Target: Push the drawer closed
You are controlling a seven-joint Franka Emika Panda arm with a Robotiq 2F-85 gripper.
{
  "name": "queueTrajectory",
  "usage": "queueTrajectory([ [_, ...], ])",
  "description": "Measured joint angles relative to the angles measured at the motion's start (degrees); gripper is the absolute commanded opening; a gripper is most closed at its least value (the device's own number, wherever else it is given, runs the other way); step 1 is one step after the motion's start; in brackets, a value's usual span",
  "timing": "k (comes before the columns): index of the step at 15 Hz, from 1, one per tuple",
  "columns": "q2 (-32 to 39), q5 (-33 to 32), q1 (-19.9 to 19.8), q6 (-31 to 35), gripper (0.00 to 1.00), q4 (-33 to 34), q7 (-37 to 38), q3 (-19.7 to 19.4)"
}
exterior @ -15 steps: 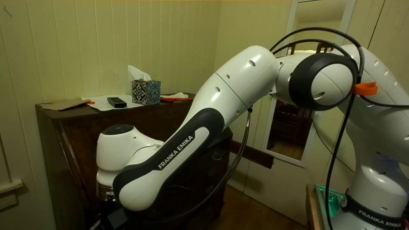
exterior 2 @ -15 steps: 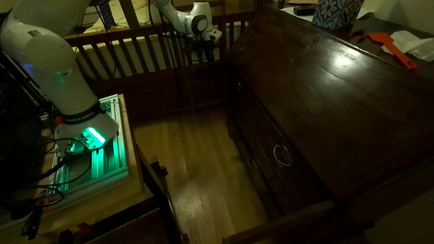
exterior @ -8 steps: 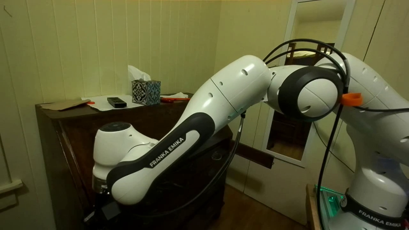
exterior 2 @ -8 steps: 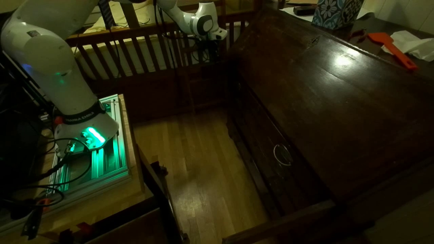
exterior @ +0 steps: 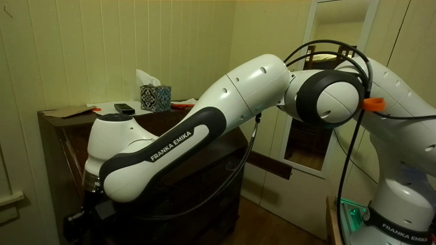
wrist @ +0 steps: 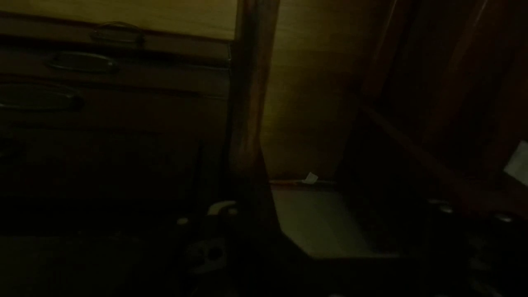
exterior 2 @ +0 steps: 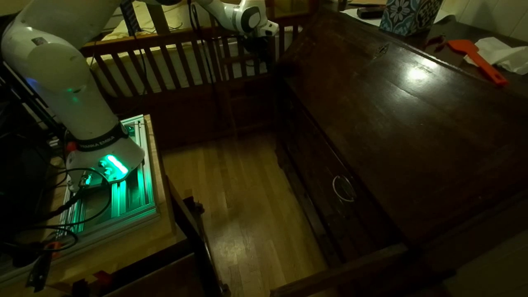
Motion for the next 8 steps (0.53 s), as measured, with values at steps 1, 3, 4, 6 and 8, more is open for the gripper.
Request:
queueTrajectory([
  [1,0.0,0.3,0.0,-0.6,1.00,-0.1,0.0,1.1],
  [3,-0.1,0.9,0.3,-1.9,1.00,-0.5,0.5,3.1],
  [4,-0.1,1.1,0.7,-2.4,1.00,-0.8,1.2,3.8],
  [6,-0.4,1.4,1.5,-2.5,1.00,-2.2,3.2,5.1],
  [8,-1.0,1.4,2.6,-2.4,1.00,-4.3,6.4,5.6],
])
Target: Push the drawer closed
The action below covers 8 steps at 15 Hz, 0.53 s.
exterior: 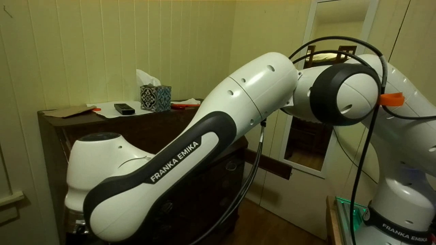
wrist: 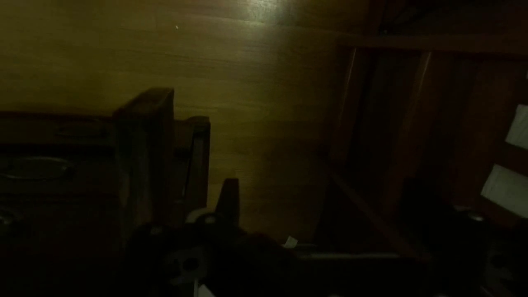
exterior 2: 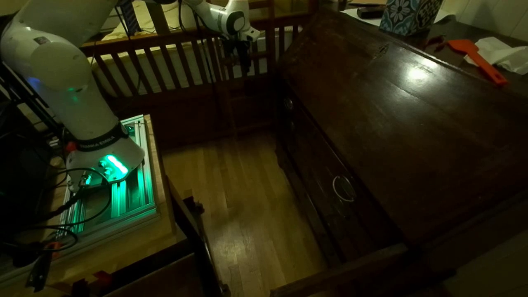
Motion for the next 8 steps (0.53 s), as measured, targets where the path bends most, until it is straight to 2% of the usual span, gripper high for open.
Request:
queueTrajectory([
  [2,-1.2,0.0,1.2,0.6,1.00,-3.1,3.5,0.1],
  [4,-2.7,0.0,2.4,2.1,0.82,-6.8,6.2,0.1],
  [5,-3.5,0.0,2.9,2.7,0.68,-8.7,7.5,0.0],
  [6,-4.4,0.0,3.4,3.1,0.59,-10.6,8.6,-0.2],
  [8,-6.3,0.0,4.4,3.1,0.46,-14.1,10.4,-0.9],
])
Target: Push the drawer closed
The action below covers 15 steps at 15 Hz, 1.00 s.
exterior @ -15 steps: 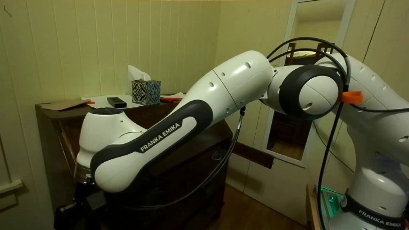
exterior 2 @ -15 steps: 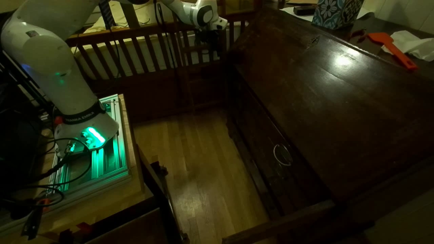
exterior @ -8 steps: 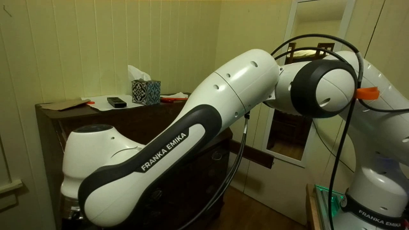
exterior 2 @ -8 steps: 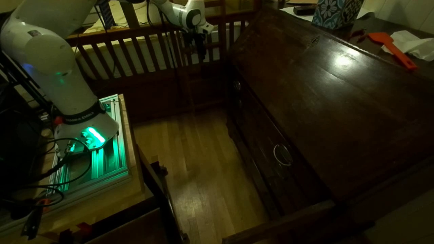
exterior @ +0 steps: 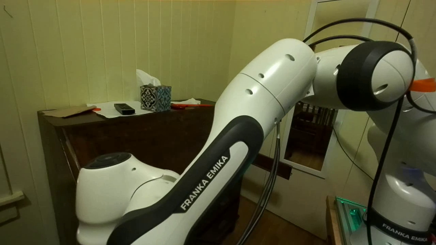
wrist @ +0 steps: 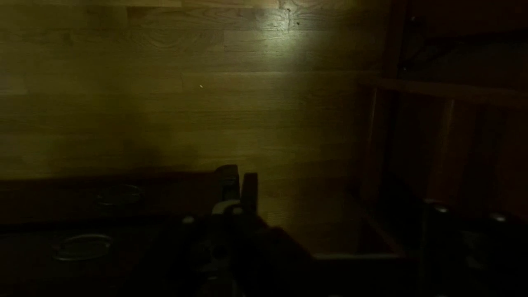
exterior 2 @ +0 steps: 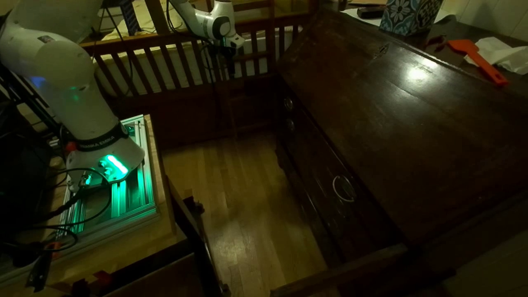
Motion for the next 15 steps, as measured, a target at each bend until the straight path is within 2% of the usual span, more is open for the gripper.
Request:
queueTrajectory([
  [6,-5.5,-2.4,1.6,-0.9,0.03,-9.0,1.1,-2.9],
  [7,-6.1,-3.4,1.7,-0.7,0.01,-10.0,0.9,-3.4],
  [8,-6.6,-4.5,1.7,0.0,0.14,-11.1,0.5,-3.9],
  [10,-6.9,-6.2,1.7,4.0,0.02,-12.9,-1.1,-4.6],
  [15,-6.9,-6.7,1.7,5.5,0.00,-13.6,-2.1,-4.8],
])
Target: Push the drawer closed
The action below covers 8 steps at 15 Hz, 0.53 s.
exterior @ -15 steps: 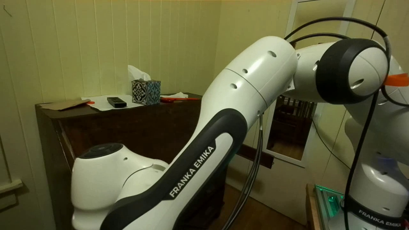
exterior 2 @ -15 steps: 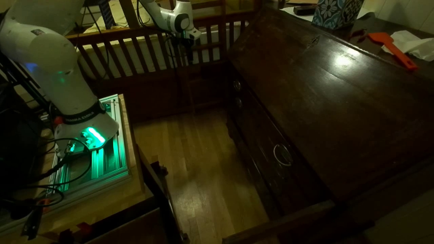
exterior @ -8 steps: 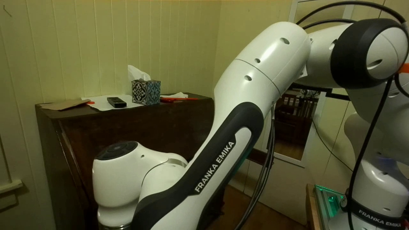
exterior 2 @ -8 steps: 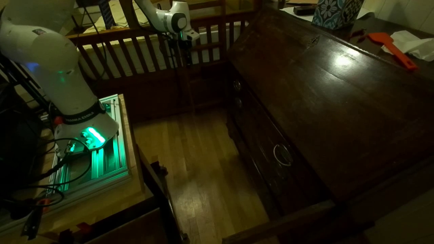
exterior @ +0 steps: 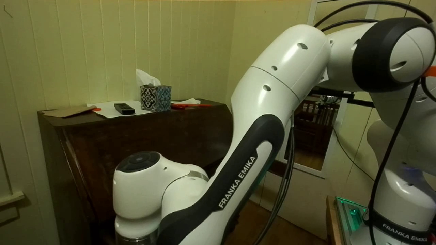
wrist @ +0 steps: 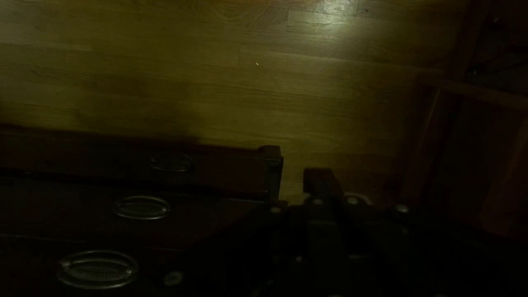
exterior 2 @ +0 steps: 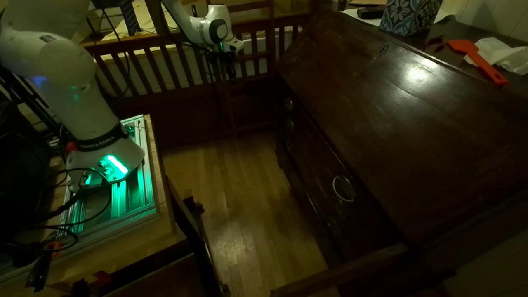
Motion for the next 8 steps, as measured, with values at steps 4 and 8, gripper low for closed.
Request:
queueTrajectory([
  [4,0.4,0.0,-0.1,0.0,0.00,0.0,0.0,-1.0],
  [8,0.8,0.0,-0.3,0.3,0.00,0.0,0.0,-2.4],
])
